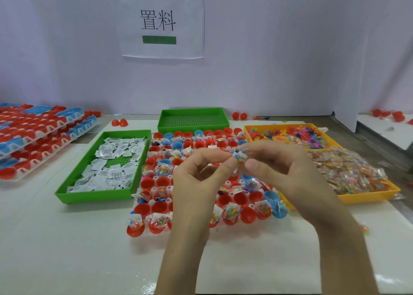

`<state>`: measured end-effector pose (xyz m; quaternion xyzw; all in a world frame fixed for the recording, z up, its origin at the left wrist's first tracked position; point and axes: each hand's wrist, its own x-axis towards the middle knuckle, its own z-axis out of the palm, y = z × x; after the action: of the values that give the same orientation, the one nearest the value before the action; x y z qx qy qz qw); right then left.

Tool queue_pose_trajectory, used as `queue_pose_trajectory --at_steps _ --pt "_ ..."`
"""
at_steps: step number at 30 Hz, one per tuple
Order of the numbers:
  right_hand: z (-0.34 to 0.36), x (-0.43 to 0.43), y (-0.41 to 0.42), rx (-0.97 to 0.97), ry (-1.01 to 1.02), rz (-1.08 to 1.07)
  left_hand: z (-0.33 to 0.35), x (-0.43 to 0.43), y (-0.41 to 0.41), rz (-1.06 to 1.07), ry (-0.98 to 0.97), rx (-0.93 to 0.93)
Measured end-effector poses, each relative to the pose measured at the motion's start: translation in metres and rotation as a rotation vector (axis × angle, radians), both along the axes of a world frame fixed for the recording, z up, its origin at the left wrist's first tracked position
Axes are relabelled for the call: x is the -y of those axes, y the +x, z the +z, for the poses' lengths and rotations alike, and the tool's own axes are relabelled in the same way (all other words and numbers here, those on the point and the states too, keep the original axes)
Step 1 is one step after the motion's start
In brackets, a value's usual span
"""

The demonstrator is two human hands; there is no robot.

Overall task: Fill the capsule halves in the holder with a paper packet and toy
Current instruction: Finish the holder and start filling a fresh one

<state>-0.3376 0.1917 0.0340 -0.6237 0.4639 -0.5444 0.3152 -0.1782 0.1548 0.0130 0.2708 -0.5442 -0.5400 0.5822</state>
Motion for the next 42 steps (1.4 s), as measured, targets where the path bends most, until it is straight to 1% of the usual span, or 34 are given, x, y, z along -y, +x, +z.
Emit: queue_pose_trajectory --at_steps 2,5,10,12,14,17,18,20,26,31,35,42 --pt "0.001 0.0 0.003 -0.002 -0.027 -0.025 -0.001 0.0 0.0 -0.004 -0.031 0.03" --pt "0.0 0.0 0.001 -0.066 -0.057 -0.051 -0.004 0.002 0.001 -0.004 -0.099 0.129" --pt "-0.001 -0.005 -0.013 -0.153 -0.019 -0.031 -0.009 0.004 -0.002 0.031 -0.197 0.333" --pt "-0.004 -0.006 -0.019 -0.189 0.015 -0.041 -0.012 0.005 0.0 -0.021 -0.254 0.471" --pt "-0.01 -0.008 -0.024 -0.238 0.051 -0.082 -0.015 0.006 0.004 -0.099 -0.309 0.689" --pt "-0.017 -0.012 -0.026 -0.377 0.077 -0.186 -0.023 0.012 0.008 -0.097 -0.361 1.009" --pt "-0.02 -0.014 -0.025 -0.431 0.067 -0.21 -0.026 0.013 0.007 -0.09 -0.365 1.076" --pt "-0.023 -0.015 -0.023 -0.524 0.04 -0.244 -0.033 0.015 0.004 -0.088 -0.369 1.151" --pt "-0.031 -0.013 -0.012 -0.693 0.034 -0.194 -0.04 0.017 0.001 -0.055 -0.383 1.172" --pt "-0.034 -0.006 -0.008 -0.863 0.053 -0.211 -0.041 0.016 -0.002 -0.033 -0.38 1.18" --pt "-0.035 0.0 -0.005 -0.926 0.067 -0.161 -0.042 0.016 -0.002 -0.009 -0.383 1.192" --pt "-0.04 -0.001 -0.008 -0.964 0.042 -0.162 -0.041 0.017 -0.001 -0.027 -0.373 1.194"
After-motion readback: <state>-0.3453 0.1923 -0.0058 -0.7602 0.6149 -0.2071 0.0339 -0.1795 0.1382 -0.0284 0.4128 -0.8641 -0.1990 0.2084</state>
